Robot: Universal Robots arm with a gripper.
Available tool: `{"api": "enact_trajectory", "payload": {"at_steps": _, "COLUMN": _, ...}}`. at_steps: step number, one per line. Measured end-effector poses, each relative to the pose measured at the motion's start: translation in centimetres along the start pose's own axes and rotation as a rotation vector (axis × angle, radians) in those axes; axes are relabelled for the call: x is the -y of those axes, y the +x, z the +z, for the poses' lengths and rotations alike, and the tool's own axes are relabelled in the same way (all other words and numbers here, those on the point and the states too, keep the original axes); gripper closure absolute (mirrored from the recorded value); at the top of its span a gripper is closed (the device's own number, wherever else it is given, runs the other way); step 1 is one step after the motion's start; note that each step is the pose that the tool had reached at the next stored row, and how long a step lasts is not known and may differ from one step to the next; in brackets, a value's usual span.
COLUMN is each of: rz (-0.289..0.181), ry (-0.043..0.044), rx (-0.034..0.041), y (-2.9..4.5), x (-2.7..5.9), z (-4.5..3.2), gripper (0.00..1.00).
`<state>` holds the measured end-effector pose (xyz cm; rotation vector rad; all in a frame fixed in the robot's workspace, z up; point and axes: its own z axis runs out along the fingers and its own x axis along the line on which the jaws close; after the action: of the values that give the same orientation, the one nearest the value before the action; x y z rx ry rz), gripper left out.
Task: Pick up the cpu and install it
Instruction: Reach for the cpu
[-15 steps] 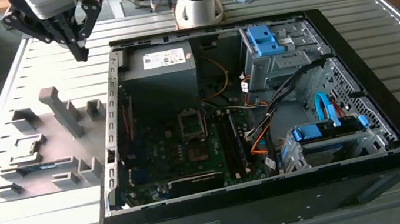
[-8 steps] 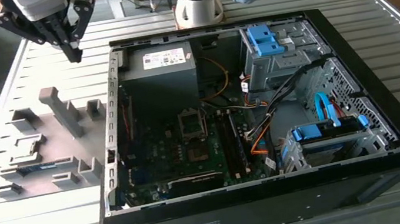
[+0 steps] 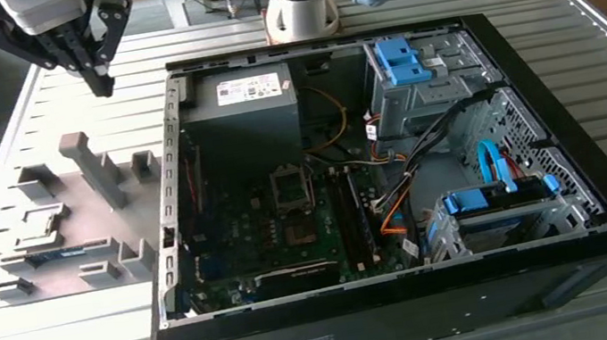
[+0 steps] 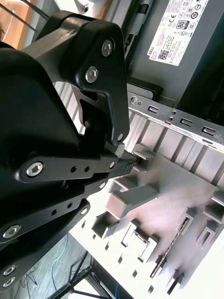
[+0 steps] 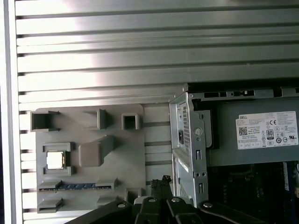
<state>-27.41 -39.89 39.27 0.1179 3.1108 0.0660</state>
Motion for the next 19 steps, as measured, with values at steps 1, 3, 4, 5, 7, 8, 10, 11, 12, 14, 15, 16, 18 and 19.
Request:
{"api": "enact_trajectory", "payload": {"at_steps": 1, "rz": 0.000, "ry": 0.0000, "rx": 0.0000, "y": 0.13, "x": 0.01, "z": -0.01, "gripper": 0.90}}
{"api": "enact_trajectory", "payload": {"at_steps": 3, "rz": 0.000, "ry": 0.0001, "rx": 0.0000, "y": 0.38, "x": 0.03, "z": -0.01, "gripper": 0.90}}
{"api": "enact_trajectory", "payload": {"at_steps": 4, "rz": 0.000, "ry": 0.0000, "rx": 0.0000, "y": 0.52, "x": 0.04, "z": -0.02, "gripper": 0.90}}
{"api": "enact_trajectory", "payload": {"at_steps": 5, "rz": 0.000, "ry": 0.0001, "rx": 0.0000, "y": 0.65, "x": 0.05, "z": -0.02, "gripper": 0.90}}
{"api": "enact_trajectory", "payload": {"at_steps": 7, "rz": 0.000, "ry": 0.0000, "rx": 0.0000, "y": 0.99, "x": 0.08, "z": -0.02, "gripper": 0.90}}
{"api": "enact_trajectory", "payload": {"at_steps": 8, "rz": 0.000, "ry": 0.0000, "rx": 0.0000, "y": 1.16, "x": 0.09, "z": -0.03, "gripper": 0.90}}
{"api": "enact_trajectory", "payload": {"at_steps": 10, "rz": 0.000, "ry": 0.0000, "rx": 0.0000, "y": 1.51, "x": 0.11, "z": -0.04, "gripper": 0.90}}
{"api": "enact_trajectory", "payload": {"at_steps": 11, "rz": 0.000, "ry": 0.0000, "rx": 0.0000, "y": 1.69, "x": 0.13, "z": -0.04, "gripper": 0.90}}
{"api": "enact_trajectory", "payload": {"at_steps": 12, "rz": 0.000, "ry": 0.0000, "rx": 0.0000, "y": 1.87, "x": 0.14, "z": -0.05, "gripper": 0.90}}
{"api": "enact_trajectory", "payload": {"at_steps": 14, "rz": 0.000, "ry": 0.0000, "rx": 0.0001, "y": 2.27, "x": 0.17, "z": -0.05, "gripper": 0.90}}
{"api": "enact_trajectory", "payload": {"at_steps": 15, "rz": 0.000, "ry": 0.0001, "rx": 0.0000, "y": 2.47, "x": 0.19, "z": -0.06, "gripper": 0.90}}
{"api": "enact_trajectory", "payload": {"at_steps": 16, "rz": 0.000, "ry": 0.0001, "rx": 0.0000, "y": 2.67, "x": 0.20, "z": -0.07, "gripper": 0.90}}
{"api": "enact_trajectory", "payload": {"at_steps": 18, "rz": 0.000, "ry": 0.0001, "rx": 0.0000, "y": 3.10, "x": 0.24, "z": -0.08, "gripper": 0.90}}
{"api": "enact_trajectory", "payload": {"at_steps": 19, "rz": 0.000, "ry": 0.0000, "rx": 0.0000, "y": 3.33, "x": 0.25, "z": -0.08, "gripper": 0.90}}
